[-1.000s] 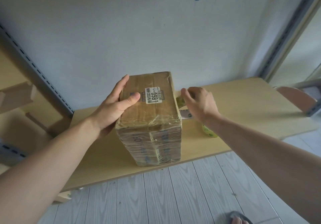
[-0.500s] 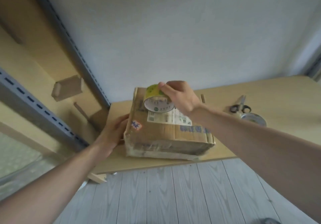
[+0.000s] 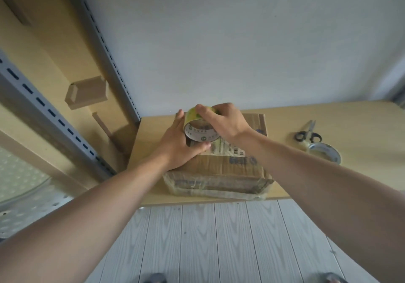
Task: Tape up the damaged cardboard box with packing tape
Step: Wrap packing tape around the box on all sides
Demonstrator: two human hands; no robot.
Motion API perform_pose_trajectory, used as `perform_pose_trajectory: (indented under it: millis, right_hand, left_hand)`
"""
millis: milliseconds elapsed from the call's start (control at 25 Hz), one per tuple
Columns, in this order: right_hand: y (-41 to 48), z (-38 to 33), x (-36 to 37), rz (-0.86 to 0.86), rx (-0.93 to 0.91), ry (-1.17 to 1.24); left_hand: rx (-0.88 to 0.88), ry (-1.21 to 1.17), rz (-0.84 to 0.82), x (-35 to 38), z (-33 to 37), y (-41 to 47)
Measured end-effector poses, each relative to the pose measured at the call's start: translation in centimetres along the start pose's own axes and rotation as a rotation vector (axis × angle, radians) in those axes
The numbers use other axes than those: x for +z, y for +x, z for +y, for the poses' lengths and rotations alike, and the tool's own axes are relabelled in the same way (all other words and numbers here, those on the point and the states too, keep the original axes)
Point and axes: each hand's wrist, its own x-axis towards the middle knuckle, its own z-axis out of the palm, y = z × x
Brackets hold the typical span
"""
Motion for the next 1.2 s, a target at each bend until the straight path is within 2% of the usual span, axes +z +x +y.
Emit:
perform_pose_trajectory:
  millis: [120, 200, 280, 360, 520, 680, 960, 1200]
  right_hand:
    - [-0.1, -0.7, -2.2, -0.058, -0.053, -0.159]
    - [-0.6, -0.5, -3.6, -0.048, -0.082, -0.233]
    - [-1.1, -0.3, -5.4, -0.031, -0.099, -0.342]
    - [-1.4, 0.2, -7.7, 0.009, -0.123, -0.48]
    - [-2.5, 2.5, -12.8, 0.069, -0.037, -0.526]
    - [-2.3, 3.2, -14.6, 0.157, -0.097, -0.71]
    - [-4.9, 8.5, -16.4, 0.153, -0.055, -0.79]
    - [-5.6, 10.3, -15.2, 0.171, -0.063, -0.732]
  left_hand:
    - [0.064, 0.168, -0.033, 0.2, -0.2, -0.2]
    - [0.003, 0.32, -0.035, 0.3, -0.2, -0.2]
    - [-0.085, 0.365, -0.072, 0.6, -0.2, -0.5]
    - [-0.078, 0.403, -0.087, 0.5, 0.1, -0.6]
    - [-0.058, 0.469, -0.113, 0.4, 0.7, -0.6]
    - [-0.043, 0.508, -0.104, 0.6, 0.4, -0.4]
    - [-0.04, 0.51, -0.051, 1.1, -0.3, 0.0]
    - [-0.022, 0.479, -0.038, 0.9, 0.1, -0.3]
